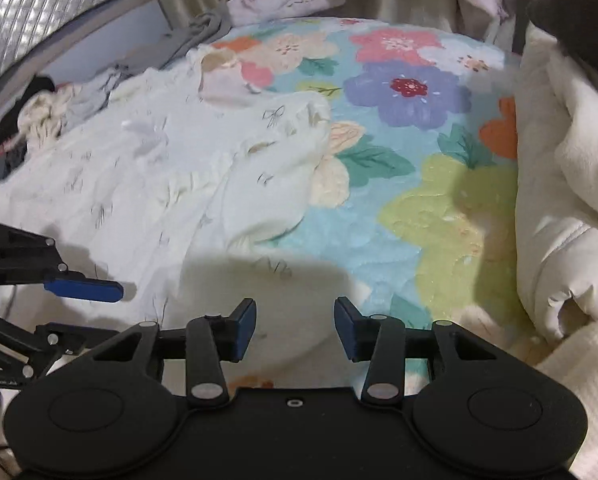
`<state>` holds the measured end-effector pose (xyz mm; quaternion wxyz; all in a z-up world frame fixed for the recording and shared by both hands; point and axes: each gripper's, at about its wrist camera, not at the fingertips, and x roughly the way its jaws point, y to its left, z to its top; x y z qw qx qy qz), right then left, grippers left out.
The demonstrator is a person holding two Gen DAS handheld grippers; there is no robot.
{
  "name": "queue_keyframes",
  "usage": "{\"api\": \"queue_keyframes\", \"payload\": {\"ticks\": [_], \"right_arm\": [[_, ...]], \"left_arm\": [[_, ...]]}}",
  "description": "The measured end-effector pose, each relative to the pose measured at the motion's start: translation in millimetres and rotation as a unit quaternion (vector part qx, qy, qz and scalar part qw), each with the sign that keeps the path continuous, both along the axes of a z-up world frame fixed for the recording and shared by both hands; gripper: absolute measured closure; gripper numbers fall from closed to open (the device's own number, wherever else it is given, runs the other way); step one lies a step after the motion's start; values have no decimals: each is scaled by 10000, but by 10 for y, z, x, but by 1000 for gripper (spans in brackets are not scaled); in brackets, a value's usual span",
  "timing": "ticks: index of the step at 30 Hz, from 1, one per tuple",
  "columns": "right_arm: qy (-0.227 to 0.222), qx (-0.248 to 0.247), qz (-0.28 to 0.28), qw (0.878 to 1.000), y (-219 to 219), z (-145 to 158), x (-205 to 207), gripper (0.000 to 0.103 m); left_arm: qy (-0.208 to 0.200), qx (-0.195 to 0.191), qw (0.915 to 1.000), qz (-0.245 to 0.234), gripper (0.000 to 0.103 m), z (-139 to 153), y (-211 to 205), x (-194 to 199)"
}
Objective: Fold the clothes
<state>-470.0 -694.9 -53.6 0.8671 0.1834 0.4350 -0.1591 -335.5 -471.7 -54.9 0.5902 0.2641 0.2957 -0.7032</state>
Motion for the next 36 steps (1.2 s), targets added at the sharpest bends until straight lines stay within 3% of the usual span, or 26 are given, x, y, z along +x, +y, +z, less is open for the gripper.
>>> {"api": "queue_keyframes", "payload": {"ticks": [3,6,12,13,14,15,16,18,21,24,28,32,34,36], "right_arm": [[97,-201,-108,9997,10,33,11,52],[-16,-86,-357,9993,-89,20,-7,46],[323,89,-437,9985,-218,-207,204,44],[313,147,-310,9989,-211,-243,234,50],[297,169,-109,9994,-192,-260,269,79],[275,187,81,9994,-172,-273,300,93],[145,156,87,9997,-146,-224,271,98],[-122,95,92,9998,-95,-122,210,98],[-858,141,-390,9954,-111,172,-83,99],[-991,9,-1049,9895,-153,329,-328,99],[-1086,148,-1399,9841,-188,295,-540,99],[-730,224,-1422,9869,-242,162,-483,99],[-761,384,-1291,9880,-255,129,-443,99],[-966,703,-1202,9855,-282,104,-451,99]], "left_arm": [[93,-185,9997,87,68,-50,56,-114],[220,-195,9994,154,62,-126,87,-200],[-168,-113,9998,12,58,-221,-11,-269],[-165,-112,9998,35,58,-241,-51,-256],[-132,-111,9998,83,58,-258,-91,-238],[-79,-117,9998,104,58,-264,-128,-227],[-23,-126,9999,115,61,-267,-163,-220],[30,-171,9998,82,63,-256,-220,-228],[-47,-244,9996,-108,76,-198,-270,-300],[41,-275,9995,-158,80,-124,-308,-361],[218,-281,9993,-126,80,-57,-350,-406],[73,-30,10000,-14,66,-142,-323,-371],[25,69,9999,109,50,-204,-306,-334],[47,96,9998,162,48,-248,-288,-307]]}}
